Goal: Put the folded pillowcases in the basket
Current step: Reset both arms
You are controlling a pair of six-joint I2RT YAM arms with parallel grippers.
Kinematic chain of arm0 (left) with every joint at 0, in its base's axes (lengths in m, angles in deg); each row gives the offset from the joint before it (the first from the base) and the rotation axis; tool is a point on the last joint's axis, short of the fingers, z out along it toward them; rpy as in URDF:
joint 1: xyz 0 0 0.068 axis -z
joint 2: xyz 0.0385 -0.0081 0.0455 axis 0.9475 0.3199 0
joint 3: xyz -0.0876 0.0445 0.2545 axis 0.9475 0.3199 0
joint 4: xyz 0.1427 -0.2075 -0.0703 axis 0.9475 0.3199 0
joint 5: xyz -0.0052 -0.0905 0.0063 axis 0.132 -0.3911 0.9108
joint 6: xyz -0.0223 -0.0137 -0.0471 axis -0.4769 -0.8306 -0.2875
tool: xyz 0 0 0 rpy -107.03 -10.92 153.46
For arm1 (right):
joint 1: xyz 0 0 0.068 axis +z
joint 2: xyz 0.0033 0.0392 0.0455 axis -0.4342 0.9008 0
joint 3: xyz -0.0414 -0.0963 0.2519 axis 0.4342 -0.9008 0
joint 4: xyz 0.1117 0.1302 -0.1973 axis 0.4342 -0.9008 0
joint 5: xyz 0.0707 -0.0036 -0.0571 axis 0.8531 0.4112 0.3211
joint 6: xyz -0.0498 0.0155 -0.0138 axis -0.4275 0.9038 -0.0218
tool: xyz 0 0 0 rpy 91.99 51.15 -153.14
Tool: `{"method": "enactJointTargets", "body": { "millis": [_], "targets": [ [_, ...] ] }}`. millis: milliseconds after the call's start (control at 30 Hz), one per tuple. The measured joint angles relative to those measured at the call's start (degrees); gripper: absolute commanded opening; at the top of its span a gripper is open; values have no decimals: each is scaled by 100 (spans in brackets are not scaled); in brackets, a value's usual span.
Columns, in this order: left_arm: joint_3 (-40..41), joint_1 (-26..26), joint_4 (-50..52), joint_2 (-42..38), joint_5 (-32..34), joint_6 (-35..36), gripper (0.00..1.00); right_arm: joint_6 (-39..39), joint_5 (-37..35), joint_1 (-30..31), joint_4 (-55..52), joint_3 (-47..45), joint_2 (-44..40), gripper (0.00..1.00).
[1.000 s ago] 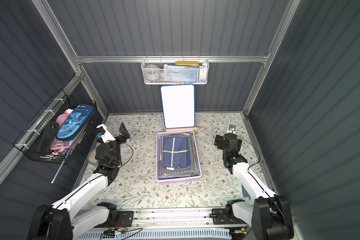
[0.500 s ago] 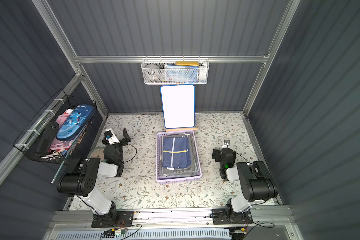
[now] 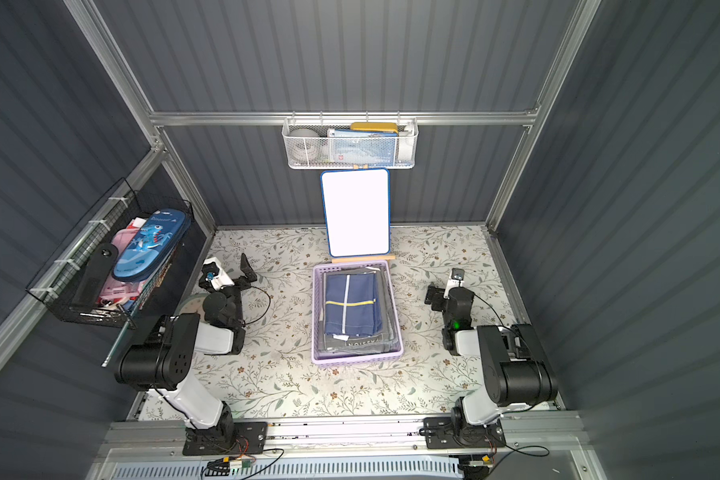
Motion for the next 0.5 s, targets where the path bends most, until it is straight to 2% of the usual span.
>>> {"method": "enactJointTargets", "body": {
  "millis": [500],
  "targets": [
    [-2,-44,4,0,-98,-22,99,2,4,-2,0,0,0,99]
  ]
}}
